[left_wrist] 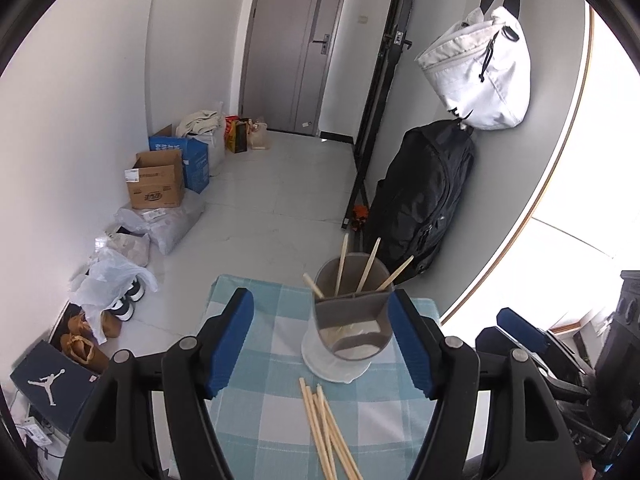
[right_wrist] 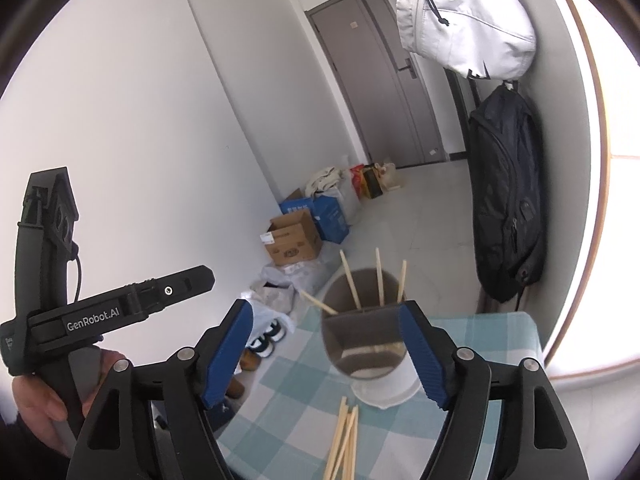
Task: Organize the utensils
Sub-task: 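Move both open grippers down toward the chopsticks on the cloth, then close the right gripper on a chopstick while the left gripper closes on another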
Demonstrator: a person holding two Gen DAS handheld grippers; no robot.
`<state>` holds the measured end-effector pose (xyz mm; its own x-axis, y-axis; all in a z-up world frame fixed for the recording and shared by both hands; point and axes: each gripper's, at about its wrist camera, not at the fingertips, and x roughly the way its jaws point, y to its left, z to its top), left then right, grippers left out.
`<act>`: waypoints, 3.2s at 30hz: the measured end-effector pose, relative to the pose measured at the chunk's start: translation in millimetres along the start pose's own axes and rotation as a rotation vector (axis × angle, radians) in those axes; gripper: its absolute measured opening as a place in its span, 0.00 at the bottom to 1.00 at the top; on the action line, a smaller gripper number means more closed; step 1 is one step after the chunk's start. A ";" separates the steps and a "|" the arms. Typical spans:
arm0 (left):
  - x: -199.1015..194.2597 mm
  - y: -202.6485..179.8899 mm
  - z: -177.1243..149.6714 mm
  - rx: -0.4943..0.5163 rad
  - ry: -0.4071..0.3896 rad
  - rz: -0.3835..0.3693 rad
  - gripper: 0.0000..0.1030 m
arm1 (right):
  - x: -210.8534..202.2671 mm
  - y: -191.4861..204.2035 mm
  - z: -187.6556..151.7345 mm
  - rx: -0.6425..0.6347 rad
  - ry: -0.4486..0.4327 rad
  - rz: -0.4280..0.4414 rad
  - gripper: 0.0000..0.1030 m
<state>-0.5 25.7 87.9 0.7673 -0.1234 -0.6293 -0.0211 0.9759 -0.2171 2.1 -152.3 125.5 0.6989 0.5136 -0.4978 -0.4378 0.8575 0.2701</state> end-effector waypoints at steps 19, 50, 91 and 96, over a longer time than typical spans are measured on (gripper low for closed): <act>65.2 42.2 -80.5 -0.047 0.071 0.084 0.79 | 44.5 -14.6 -90.7 -0.087 0.221 -0.061 0.82; 95.2 124.5 -92.5 -0.304 0.250 0.084 0.79 | 206.0 -8.4 -138.9 -0.081 0.642 -0.197 0.11; 151.7 36.0 -136.1 0.043 0.505 0.151 0.79 | 52.2 -116.3 -91.9 0.475 0.180 0.075 0.03; 152.9 36.5 -133.0 0.023 0.528 0.163 0.79 | 45.8 -116.3 -90.7 0.469 0.162 0.091 0.03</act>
<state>30.8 18.5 -115.5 0.3298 -0.0380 -0.9433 -0.0942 0.9929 -0.0730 33.7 -231.1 -3.4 0.5562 0.6080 -0.5666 -0.1662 0.7493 0.6410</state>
